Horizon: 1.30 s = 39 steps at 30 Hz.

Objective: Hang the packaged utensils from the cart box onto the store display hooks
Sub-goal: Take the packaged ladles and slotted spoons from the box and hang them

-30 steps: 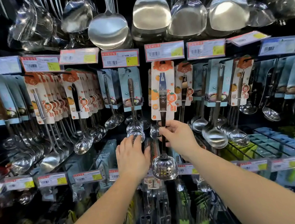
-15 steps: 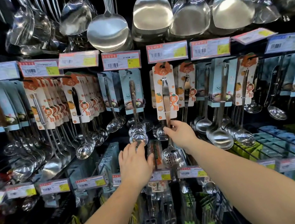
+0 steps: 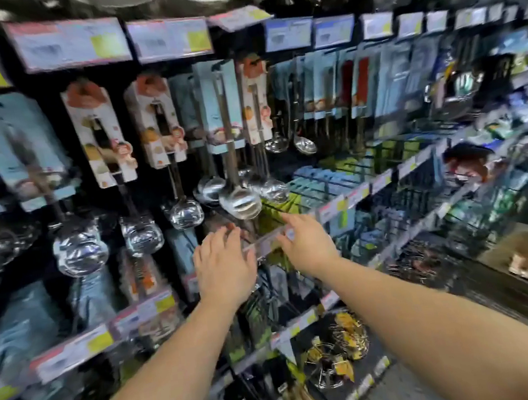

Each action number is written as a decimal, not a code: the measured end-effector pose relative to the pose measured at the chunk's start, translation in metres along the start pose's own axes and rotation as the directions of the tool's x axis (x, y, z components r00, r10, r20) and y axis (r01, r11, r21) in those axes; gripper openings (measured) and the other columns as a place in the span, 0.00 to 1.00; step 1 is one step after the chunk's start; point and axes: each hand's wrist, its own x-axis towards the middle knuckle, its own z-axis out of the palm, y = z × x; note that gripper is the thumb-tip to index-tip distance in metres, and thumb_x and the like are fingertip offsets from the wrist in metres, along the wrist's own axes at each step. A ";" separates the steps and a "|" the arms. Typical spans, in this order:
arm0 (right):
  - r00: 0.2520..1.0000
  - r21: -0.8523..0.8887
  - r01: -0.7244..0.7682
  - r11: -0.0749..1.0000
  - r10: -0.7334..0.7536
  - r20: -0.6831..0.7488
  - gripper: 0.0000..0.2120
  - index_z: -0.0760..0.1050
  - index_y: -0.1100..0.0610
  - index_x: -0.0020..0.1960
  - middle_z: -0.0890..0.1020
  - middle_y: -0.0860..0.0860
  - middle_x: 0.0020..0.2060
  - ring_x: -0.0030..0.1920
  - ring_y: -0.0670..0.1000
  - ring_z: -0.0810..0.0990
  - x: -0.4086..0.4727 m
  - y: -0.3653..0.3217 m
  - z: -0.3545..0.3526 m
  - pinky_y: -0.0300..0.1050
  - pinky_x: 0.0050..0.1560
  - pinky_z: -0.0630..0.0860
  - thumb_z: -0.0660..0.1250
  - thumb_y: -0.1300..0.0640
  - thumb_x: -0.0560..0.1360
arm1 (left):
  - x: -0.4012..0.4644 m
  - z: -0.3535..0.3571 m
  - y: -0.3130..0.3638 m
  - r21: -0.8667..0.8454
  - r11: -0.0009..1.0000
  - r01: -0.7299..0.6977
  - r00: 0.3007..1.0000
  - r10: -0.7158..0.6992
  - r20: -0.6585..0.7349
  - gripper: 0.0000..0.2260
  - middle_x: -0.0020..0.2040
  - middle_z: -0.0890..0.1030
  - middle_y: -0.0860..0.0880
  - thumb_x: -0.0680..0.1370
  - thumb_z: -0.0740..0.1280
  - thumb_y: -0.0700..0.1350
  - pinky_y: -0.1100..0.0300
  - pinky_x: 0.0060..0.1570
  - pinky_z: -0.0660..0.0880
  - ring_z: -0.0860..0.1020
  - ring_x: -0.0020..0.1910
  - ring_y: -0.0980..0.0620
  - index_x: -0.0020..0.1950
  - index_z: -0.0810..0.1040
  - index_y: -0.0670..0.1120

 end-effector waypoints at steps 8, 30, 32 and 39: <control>0.933 -0.242 -0.359 0.901 0.352 -0.076 0.25 0.62 0.52 0.74 0.67 0.55 0.70 0.69 0.57 0.68 -0.059 0.214 -0.113 0.52 0.60 0.74 0.60 0.46 0.80 | 0.009 0.069 0.242 -0.076 0.932 -0.354 0.877 0.360 0.319 0.25 0.71 0.67 0.46 0.79 0.55 0.59 0.47 0.69 0.63 0.65 0.69 0.42 0.73 0.63 0.49; 0.610 -0.091 -0.785 0.613 0.738 -0.287 0.25 0.66 0.51 0.72 0.71 0.54 0.69 0.67 0.58 0.71 -0.062 0.626 -0.322 0.55 0.66 0.72 0.62 0.44 0.77 | 0.070 0.279 0.691 -0.355 0.719 -0.598 0.575 0.693 0.435 0.22 0.72 0.66 0.46 0.79 0.56 0.57 0.48 0.69 0.62 0.63 0.71 0.44 0.72 0.64 0.51; 0.574 -0.049 -0.807 0.588 0.764 -0.293 0.25 0.66 0.51 0.72 0.71 0.53 0.69 0.67 0.57 0.72 -0.034 0.663 -0.322 0.55 0.66 0.72 0.62 0.45 0.77 | 0.103 0.316 0.714 -0.365 0.714 -0.598 0.565 0.698 0.439 0.23 0.72 0.66 0.47 0.79 0.57 0.58 0.48 0.69 0.63 0.64 0.71 0.45 0.73 0.63 0.52; 0.426 0.027 -0.898 0.439 0.883 -0.196 0.23 0.65 0.52 0.72 0.74 0.54 0.67 0.64 0.56 0.75 0.050 0.777 -0.320 0.51 0.63 0.74 0.61 0.48 0.79 | 0.202 0.430 0.777 -0.385 0.738 -0.554 0.492 0.664 0.564 0.26 0.72 0.66 0.47 0.78 0.60 0.58 0.48 0.70 0.63 0.64 0.71 0.45 0.74 0.62 0.51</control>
